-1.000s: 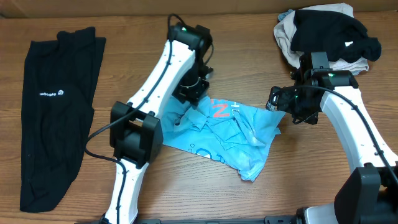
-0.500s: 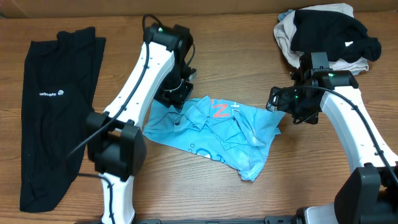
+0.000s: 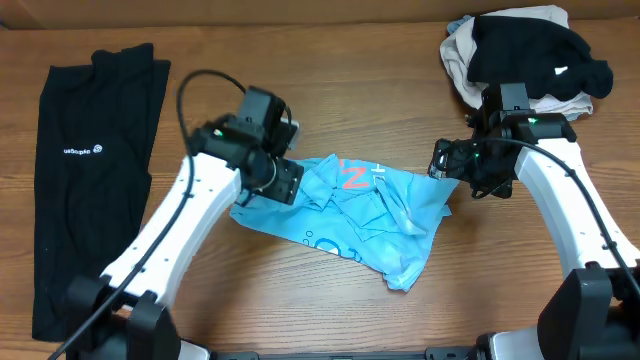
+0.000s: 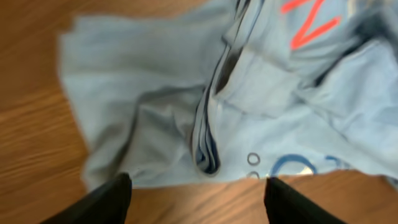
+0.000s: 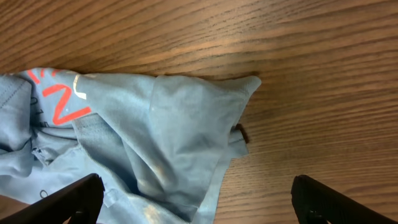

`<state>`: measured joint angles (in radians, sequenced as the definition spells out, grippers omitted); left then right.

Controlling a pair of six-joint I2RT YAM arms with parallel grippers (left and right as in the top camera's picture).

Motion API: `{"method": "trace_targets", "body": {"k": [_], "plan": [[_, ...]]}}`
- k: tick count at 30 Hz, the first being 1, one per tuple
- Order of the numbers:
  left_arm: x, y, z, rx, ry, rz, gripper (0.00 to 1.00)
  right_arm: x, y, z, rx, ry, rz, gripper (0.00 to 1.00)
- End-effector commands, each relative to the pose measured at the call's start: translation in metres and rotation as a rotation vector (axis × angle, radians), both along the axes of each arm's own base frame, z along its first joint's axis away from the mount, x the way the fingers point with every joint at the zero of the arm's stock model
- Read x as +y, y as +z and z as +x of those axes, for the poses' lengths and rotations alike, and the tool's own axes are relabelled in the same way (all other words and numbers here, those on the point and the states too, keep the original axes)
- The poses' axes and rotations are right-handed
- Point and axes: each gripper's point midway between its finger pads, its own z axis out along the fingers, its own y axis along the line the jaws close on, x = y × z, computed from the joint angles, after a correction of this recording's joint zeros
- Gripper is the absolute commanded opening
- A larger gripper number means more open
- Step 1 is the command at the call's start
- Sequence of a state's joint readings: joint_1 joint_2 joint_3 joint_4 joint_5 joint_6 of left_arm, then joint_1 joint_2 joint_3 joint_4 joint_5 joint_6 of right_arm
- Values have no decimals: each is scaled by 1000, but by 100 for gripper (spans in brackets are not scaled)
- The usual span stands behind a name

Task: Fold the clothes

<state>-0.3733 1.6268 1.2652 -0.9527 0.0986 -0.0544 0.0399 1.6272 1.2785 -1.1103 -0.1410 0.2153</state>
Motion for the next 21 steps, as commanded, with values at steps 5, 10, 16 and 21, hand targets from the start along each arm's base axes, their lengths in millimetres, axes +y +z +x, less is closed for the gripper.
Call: {"method": "trace_targets", "body": {"k": [5,10,16,21], "plan": [[-11,-39,-3,3,-8,-64,66,-2,7,4,-21,4,-9,100],[-13,-43,-6,14,-12,-68,61,-2,7,5,-25,4,-8,100],[-17,-54,-14,30,-22,-101,47,-2,7,6,-28,4,-8,100],[-17,-56,-15,33,-23,-105,14,-2,7,6,-28,4,-8,100]]}}
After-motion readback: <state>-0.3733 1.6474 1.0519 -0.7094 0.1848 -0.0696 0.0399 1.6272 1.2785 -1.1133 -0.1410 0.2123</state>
